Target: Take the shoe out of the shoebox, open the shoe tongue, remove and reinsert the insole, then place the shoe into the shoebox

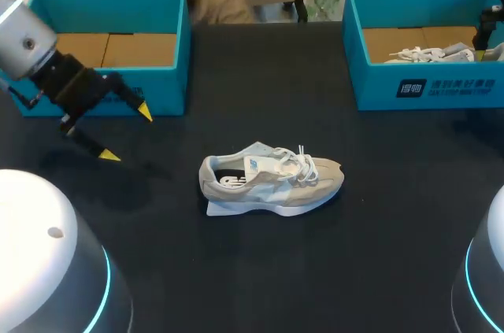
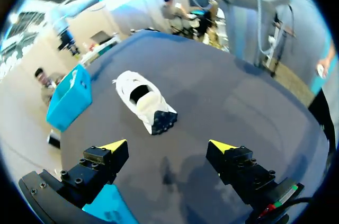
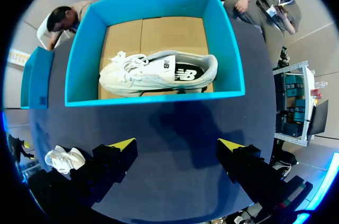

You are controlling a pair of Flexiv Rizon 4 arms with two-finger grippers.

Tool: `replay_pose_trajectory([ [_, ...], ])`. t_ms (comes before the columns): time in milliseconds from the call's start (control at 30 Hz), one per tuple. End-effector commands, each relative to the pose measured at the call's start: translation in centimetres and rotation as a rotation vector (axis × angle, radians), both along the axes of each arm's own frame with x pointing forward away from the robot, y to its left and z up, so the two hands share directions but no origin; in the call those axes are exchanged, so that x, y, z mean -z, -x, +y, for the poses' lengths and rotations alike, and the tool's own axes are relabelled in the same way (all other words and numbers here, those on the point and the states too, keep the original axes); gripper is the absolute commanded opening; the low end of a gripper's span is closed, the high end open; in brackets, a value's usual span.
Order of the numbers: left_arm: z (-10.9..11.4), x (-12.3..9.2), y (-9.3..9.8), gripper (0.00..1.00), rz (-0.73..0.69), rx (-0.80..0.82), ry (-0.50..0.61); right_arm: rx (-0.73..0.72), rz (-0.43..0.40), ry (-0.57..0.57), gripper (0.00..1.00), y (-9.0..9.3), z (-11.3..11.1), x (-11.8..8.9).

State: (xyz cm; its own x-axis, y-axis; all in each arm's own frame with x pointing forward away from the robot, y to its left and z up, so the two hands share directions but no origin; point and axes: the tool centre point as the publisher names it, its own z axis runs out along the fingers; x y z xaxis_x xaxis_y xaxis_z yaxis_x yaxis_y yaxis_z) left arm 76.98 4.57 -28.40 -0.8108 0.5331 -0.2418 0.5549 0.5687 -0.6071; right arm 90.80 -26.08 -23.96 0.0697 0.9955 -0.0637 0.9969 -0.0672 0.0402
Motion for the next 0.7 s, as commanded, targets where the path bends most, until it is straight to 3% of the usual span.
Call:
replay_pose_trajectory([
  [33,1.0,1.4,0.3,1.0,0.024,-0.121,0.137,0.001,-0.002,0.001,1.0,0.1,0.0,0.0],
  [233,2.2,3.0,0.4,1.0,0.082,-0.226,0.287,0.001,-0.002,0.001,1.0,0.1,0.0,0.0],
  [700,3.1,6.4,2.1,1.0,0.206,-0.331,0.343,0.001,-0.002,0.001,1.0,0.1,0.0,0.0],
])
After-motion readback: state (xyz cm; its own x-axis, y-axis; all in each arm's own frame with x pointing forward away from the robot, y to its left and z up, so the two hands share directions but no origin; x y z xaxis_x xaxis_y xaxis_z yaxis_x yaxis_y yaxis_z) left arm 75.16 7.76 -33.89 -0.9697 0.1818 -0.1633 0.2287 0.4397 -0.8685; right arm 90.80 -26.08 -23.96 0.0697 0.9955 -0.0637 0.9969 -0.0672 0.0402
